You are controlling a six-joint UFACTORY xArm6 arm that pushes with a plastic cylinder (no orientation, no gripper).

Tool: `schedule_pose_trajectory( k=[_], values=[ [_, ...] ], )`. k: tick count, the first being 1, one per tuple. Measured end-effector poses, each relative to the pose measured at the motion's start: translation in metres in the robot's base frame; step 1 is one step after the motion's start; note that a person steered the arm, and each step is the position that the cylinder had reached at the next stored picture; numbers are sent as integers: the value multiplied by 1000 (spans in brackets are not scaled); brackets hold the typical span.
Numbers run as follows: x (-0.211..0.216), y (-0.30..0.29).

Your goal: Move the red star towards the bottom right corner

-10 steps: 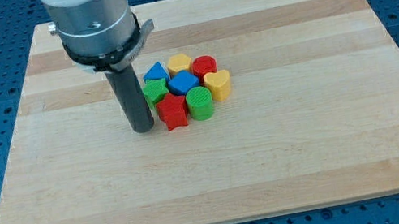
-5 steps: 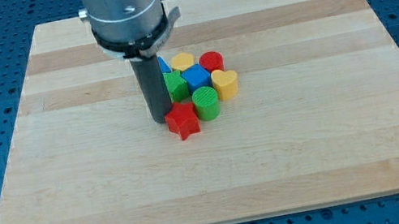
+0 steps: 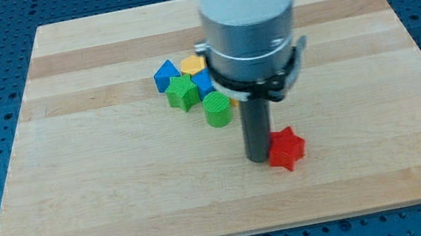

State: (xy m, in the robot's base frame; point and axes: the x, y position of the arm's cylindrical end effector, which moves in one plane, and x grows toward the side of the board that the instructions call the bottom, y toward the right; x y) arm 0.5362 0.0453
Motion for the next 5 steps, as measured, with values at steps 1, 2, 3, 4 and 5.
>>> schedule_pose_trajectory(
  k=[1, 2, 3, 4, 5],
  values=[
    [7, 33],
    [13, 62],
    [14, 87],
    [14, 94],
    [6, 81]
  ],
)
